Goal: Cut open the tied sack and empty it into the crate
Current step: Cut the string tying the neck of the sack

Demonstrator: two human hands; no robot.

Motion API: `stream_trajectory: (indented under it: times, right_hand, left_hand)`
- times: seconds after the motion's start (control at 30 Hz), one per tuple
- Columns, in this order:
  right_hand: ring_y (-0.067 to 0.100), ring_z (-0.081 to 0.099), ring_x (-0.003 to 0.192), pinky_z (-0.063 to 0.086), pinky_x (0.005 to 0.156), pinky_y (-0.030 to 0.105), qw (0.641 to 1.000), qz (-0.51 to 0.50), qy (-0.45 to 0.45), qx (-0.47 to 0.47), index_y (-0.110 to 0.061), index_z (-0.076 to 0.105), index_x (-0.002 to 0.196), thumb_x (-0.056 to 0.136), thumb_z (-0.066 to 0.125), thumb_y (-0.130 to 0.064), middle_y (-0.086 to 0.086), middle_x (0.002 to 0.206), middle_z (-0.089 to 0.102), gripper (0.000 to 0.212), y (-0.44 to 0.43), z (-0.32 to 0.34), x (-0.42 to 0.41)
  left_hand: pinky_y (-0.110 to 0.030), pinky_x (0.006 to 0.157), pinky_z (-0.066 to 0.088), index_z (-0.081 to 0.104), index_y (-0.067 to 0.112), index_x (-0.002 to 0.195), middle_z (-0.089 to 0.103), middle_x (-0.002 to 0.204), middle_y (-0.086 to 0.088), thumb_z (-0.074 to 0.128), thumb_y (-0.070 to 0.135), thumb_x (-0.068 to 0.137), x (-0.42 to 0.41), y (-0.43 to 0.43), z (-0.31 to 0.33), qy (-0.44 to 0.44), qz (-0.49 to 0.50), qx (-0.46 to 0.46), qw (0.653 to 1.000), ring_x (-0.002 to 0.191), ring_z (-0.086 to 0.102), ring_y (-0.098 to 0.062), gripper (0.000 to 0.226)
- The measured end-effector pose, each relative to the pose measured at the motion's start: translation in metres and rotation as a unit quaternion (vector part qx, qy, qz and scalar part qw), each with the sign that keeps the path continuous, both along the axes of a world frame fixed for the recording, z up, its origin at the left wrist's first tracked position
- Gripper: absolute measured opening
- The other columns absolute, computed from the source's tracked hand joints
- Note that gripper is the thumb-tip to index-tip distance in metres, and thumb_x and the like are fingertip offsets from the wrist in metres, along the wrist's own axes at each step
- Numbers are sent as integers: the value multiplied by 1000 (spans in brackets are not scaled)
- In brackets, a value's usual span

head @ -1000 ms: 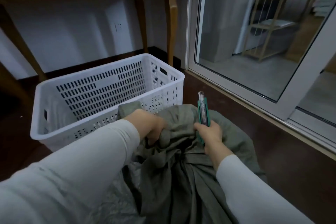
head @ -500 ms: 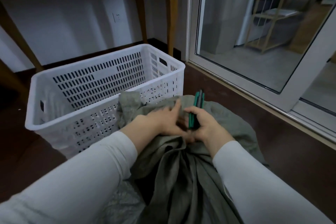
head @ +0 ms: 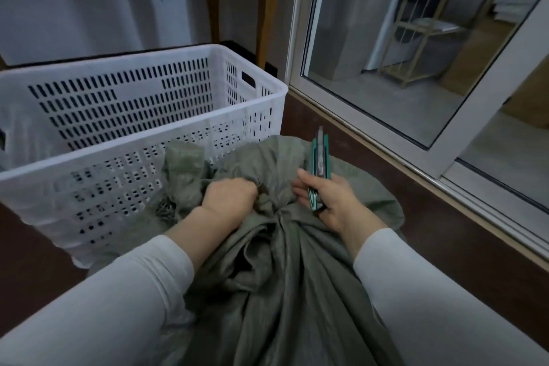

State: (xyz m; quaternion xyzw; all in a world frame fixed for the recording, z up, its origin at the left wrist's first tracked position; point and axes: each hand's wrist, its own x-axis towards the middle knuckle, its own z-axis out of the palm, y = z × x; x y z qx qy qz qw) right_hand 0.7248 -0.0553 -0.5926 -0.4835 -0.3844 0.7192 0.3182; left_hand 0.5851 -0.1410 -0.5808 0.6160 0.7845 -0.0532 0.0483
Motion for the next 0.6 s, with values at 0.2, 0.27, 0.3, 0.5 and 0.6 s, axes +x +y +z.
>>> stream_trajectory:
  times: [0.2, 0.27, 0.3, 0.5, 0.6]
  right_hand:
    - [19, 66, 66, 58, 74, 34, 969, -129, 149, 150, -11, 62, 81, 82, 67, -3, 4, 63, 71, 9, 22, 50, 8]
    - [17, 60, 56, 56, 60, 28, 965, -127, 129, 189, -12, 60, 76, 83, 67, -3, 4, 57, 65, 14, 22, 58, 15]
    - [16, 55, 51, 52, 51, 23, 970, -112, 84, 201, -12, 58, 73, 82, 69, -4, 4, 56, 60, 15, 20, 54, 18]
    - [5, 52, 47, 42, 41, 12, 932, 114, -261, 225, -13, 53, 71, 59, 89, -21, 1, 62, 55, 39, -2, 17, 21]
    - [17, 63, 83, 53, 71, 22, 878, 183, -362, 253, -7, 62, 92, 44, 91, -36, 3, 90, 67, 64, -4, -2, 17]
  left_hand:
    - [-39, 79, 43, 56, 17, 119, 51, 123, -9, 63, 39, 84, 17, 27, 41, -145, 73, 255, 953, 106, 58, -33, 42]
    - [-36, 80, 41, 48, 30, 125, 45, 128, -1, 64, 44, 83, 18, 30, 35, -233, 76, 312, 918, 108, 55, -27, 47]
    - [-37, 87, 42, 44, 37, 128, 43, 134, 1, 60, 52, 83, 17, 28, 27, -255, 69, 312, 912, 115, 50, -25, 50]
    - [-45, 117, 4, 45, 44, 135, 0, 161, 2, 56, 55, 84, 5, 20, -5, -52, -41, 124, 990, 148, -9, -22, 53]
    - [-56, 113, -16, 41, 36, 140, -14, 161, -7, 64, 59, 76, -1, 22, 16, -24, -23, 5, 999, 145, -25, -28, 72]
